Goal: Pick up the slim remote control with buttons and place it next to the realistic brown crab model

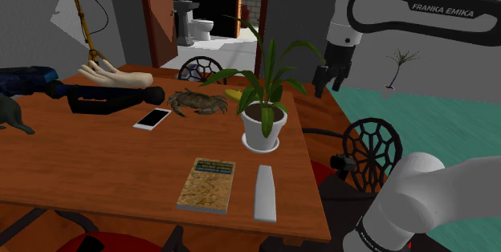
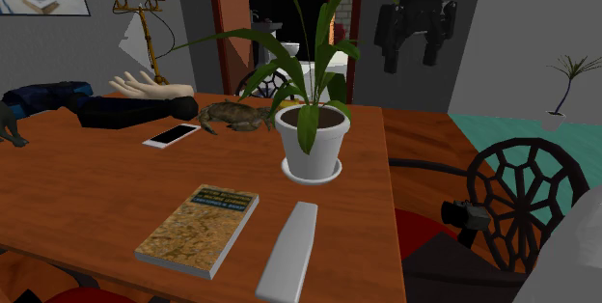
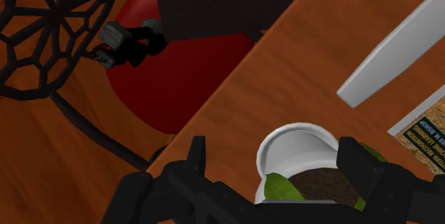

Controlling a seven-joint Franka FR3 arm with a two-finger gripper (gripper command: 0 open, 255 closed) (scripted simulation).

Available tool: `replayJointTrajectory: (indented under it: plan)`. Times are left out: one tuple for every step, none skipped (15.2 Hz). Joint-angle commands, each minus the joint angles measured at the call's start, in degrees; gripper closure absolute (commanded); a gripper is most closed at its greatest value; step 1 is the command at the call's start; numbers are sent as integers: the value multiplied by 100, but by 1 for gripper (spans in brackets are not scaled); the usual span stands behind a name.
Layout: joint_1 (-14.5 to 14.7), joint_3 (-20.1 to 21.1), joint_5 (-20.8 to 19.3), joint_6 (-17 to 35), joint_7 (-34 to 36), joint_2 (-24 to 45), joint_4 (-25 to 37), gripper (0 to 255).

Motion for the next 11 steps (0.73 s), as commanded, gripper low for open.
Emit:
replayJointTrajectory:
  plan:
    - [0,0,0,0,0,0,0,0]
    - [-18,100,76,91,221,-90,-198,0]
    - [-35,203,157,183,442,-172,-388,0]
    - [-50,309,243,277,661,-247,-572,0]
    - [-59,417,332,374,882,-313,-748,0]
    - [-65,528,425,474,1103,-371,-917,0]
    - [-69,643,523,577,1324,-419,-1078,0]
    - [-70,762,626,684,1544,-458,-1232,0]
    - [-68,883,732,795,1764,-486,-1378,0]
    - [-62,1007,840,911,1986,-504,-1516,0]
    - [-53,1135,952,1031,2207,-510,-1646,0]
